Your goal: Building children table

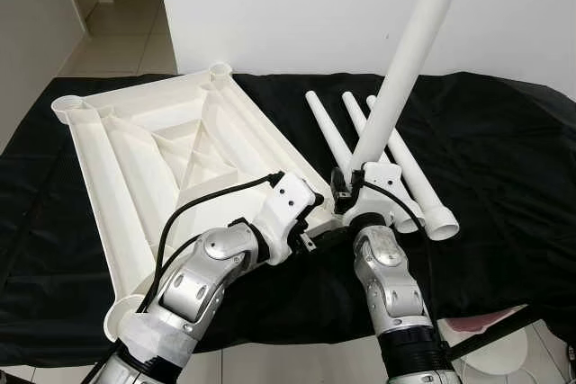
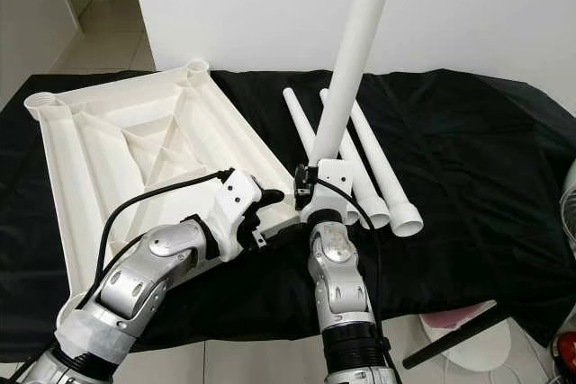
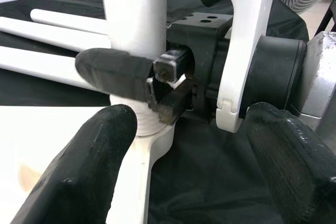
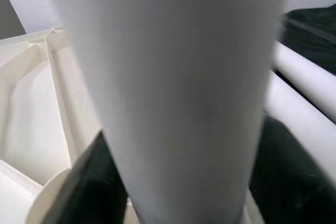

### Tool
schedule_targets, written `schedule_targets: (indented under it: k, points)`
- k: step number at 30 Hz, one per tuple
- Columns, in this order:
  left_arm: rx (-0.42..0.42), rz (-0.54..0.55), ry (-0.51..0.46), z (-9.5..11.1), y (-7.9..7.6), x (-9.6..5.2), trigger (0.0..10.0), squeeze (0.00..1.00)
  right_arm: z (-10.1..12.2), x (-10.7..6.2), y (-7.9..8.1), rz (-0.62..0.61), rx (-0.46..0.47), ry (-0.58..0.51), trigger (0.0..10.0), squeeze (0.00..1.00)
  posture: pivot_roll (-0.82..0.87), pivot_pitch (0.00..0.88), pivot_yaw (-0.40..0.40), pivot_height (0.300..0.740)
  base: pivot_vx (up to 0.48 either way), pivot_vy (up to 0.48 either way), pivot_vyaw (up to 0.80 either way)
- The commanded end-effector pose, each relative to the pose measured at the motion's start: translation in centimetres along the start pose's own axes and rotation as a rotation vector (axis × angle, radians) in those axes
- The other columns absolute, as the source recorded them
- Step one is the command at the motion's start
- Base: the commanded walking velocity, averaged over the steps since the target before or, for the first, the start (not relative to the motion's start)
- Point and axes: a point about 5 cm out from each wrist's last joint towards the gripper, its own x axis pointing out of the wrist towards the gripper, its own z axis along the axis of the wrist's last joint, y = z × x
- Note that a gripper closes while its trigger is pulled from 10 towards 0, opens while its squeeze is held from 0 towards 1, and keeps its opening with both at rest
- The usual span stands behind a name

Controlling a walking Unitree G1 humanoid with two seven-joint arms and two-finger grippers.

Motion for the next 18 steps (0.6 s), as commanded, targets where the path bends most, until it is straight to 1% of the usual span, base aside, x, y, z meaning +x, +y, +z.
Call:
schedule_targets:
  k: [1, 3, 4, 6, 7, 8, 10, 11, 12, 13, 14, 15, 16, 17, 18]
  points:
    - [0.007, -0.031, -0.013, 0.2, -0.9, 0.7, 10.0, 0.0, -0.1, -0.2, 1.4, 0.063, 0.018, 0.0, 10.0, 1.0, 0.02, 0.004, -0.035, 0.74, 0.0, 0.0, 0.0]
    - [0.006, -0.031, -0.015, 0.2, -0.9, 0.8, 10.0, 0.0, 0.7, 0.0, 0.7, 0.079, 0.007, -0.047, 10.0, 1.0, 0.02, 0.006, -0.037, 0.74, 0.0, 0.0, 0.0]
    - [0.006, -0.031, -0.015, 0.2, -0.9, 0.8, 10.0, 0.0, 0.7, 0.0, 0.7, 0.079, 0.007, -0.047, 10.0, 1.0, 0.02, 0.006, -0.037, 0.74, 0.0, 0.0, 0.0]
    - [0.005, -0.031, -0.015, 0.2, -0.9, 0.8, 10.0, 0.0, 2.0, 0.1, 0.0, 0.103, 0.013, -0.104, 10.0, 1.0, 0.02, 0.009, -0.038, 0.74, 0.0, 0.0, 0.0]
    - [0.005, -0.031, -0.015, 0.2, -0.9, 0.8, 10.0, 0.0, 2.0, 0.1, 0.0, 0.103, 0.013, -0.104, 10.0, 1.0, 0.02, 0.009, -0.038, 0.74, 0.0, 0.0, 0.0]
    - [0.004, -0.034, -0.015, 0.2, -1.0, 0.8, 10.0, 0.0, 2.8, 0.3, -0.6, 0.153, -0.008, -0.131, 10.0, 1.0, 0.01, 0.013, -0.037, 0.74, 0.0, 0.0, 0.0]
    - [0.003, -0.035, -0.014, 0.2, -1.0, 0.8, 10.0, 0.0, 3.0, 0.3, -0.7, 0.171, -0.02, -0.132, 10.0, 1.0, 0.01, 0.013, -0.037, 0.74, 0.0, 0.0, 0.0]
    - [0.004, -0.035, -0.014, 0.1, -1.0, 0.8, 10.0, 0.0, 3.1, 0.3, -1.0, 0.193, -0.022, -0.126, 10.0, 0.0, 0.01, 0.015, -0.037, 0.74, 0.0, 0.0, 0.0]
    - [0.004, -0.035, -0.014, 0.1, -1.0, 0.8, 10.0, 0.0, 3.1, 0.3, -1.0, 0.193, -0.022, -0.126, 10.0, 0.0, 0.01, 0.015, -0.037, 0.74, 0.0, 0.0, 0.0]
    - [0.005, -0.035, -0.014, 0.2, -1.0, 0.8, 10.0, 0.0, 3.1, 0.4, -1.3, 0.236, -0.031, -0.115, 10.0, 0.0, 0.01, 0.019, -0.037, 0.74, 0.0, 0.0, 0.0]
    - [0.005, -0.035, -0.014, 0.2, -1.0, 0.8, 10.0, 0.0, 3.1, 0.4, -1.3, 0.236, -0.031, -0.115, 10.0, 0.0, 0.01, 0.019, -0.037, 0.74, 0.0, 0.0, 0.0]
    - [0.005, -0.033, -0.015, 0.2, -1.0, 0.8, 10.0, 0.0, 3.1, 0.4, -1.5, 0.292, -0.038, -0.104, 10.0, 0.0, 0.01, 0.019, -0.037, 0.74, 0.0, 0.0, 0.0]
    - [0.005, -0.033, -0.015, 0.2, -1.0, 0.8, 10.0, 0.0, 3.1, 0.4, -1.5, 0.292, -0.038, -0.104, 10.0, 0.0, 0.01, 0.019, -0.037, 0.74, 0.0, 0.0, 0.0]
    - [0.005, -0.032, -0.015, 0.2, -0.9, 0.8, 10.0, 0.0, 3.1, 0.3, -1.7, 0.33, -0.042, -0.097, 10.0, 0.0, 0.01, 0.019, -0.037, 0.74, 0.0, 0.0, 0.0]
    - [0.006, -0.031, -0.016, 0.3, -0.9, 0.8, 10.0, 0.0, 2.9, 0.4, -2.1, 0.38, -0.07, -0.08, 10.0, 0.0, 0.01, 0.032, -0.031, 0.74, 0.0, 0.0, 0.0]
